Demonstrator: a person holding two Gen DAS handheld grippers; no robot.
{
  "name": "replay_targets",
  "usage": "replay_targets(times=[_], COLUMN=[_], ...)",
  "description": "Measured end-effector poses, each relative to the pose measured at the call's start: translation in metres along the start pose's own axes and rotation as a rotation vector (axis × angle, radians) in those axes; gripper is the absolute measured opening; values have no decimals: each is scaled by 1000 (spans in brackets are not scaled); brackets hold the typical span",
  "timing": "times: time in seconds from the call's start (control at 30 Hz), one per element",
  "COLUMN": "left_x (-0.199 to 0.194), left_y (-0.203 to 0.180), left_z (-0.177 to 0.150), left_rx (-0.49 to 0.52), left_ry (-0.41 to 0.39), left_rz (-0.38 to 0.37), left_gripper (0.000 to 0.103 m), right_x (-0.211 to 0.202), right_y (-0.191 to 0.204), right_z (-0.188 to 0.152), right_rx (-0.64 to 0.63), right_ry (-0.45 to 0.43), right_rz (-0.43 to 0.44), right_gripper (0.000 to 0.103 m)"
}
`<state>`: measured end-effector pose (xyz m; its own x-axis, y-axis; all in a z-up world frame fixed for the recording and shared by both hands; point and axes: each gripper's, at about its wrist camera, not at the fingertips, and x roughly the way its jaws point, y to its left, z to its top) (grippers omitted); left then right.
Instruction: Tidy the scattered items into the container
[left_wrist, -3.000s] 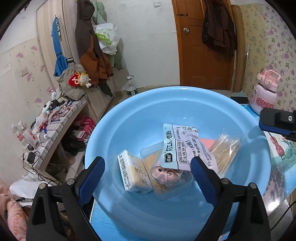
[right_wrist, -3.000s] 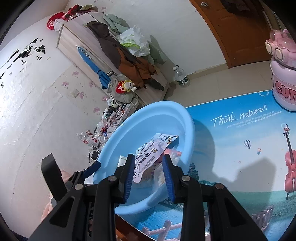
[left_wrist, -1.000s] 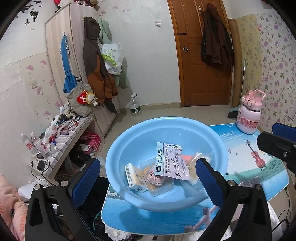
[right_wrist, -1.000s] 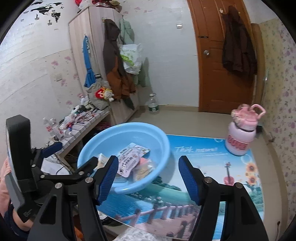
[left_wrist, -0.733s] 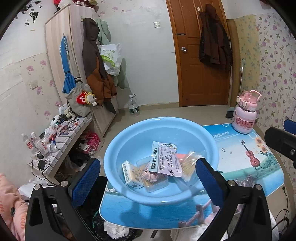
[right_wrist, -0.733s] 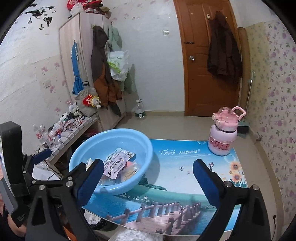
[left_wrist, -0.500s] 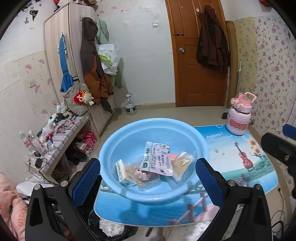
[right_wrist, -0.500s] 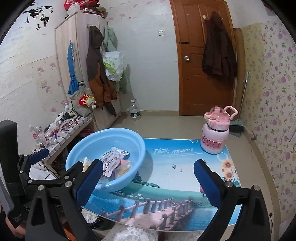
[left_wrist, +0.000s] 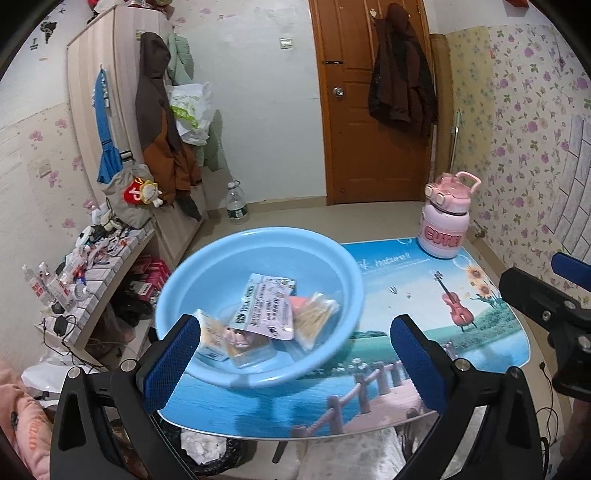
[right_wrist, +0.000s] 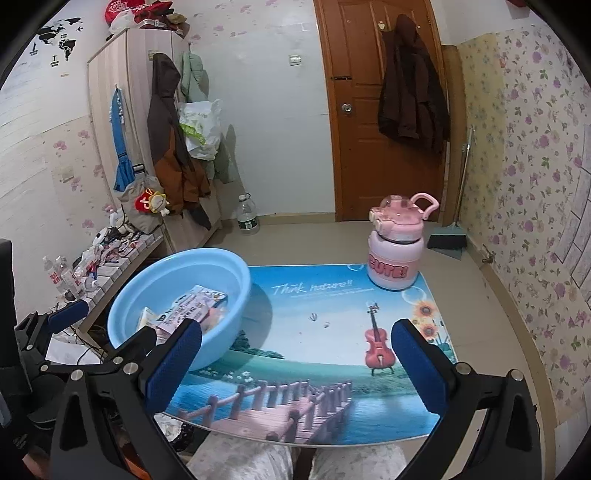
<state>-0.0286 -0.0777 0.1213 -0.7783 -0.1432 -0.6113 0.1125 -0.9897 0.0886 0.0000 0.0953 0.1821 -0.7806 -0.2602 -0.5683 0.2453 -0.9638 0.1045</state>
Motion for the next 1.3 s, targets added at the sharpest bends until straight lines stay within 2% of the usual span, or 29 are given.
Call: replay_targets(times=[0.2,0.4,0.73,1.3], left_x=[5,12,6,12], left_y=[-12,-19,-22,-38], left_z=[-2,-3,3,7], left_rx=[4,5,5,8], left_ry=[14,30,16,44], left_rz=[-35,-28,-39,-53], left_gripper=[103,103,103,103], right_x=[5,11,8,0], right_y=[-16,-26,-29,-56], right_z=[-11,-21,-16,-10], right_rx=[21,40,45,105], right_ry=[26,54,43,38], right_rz=[-12,-27,-36,-84], right_gripper=[103,103,103,103])
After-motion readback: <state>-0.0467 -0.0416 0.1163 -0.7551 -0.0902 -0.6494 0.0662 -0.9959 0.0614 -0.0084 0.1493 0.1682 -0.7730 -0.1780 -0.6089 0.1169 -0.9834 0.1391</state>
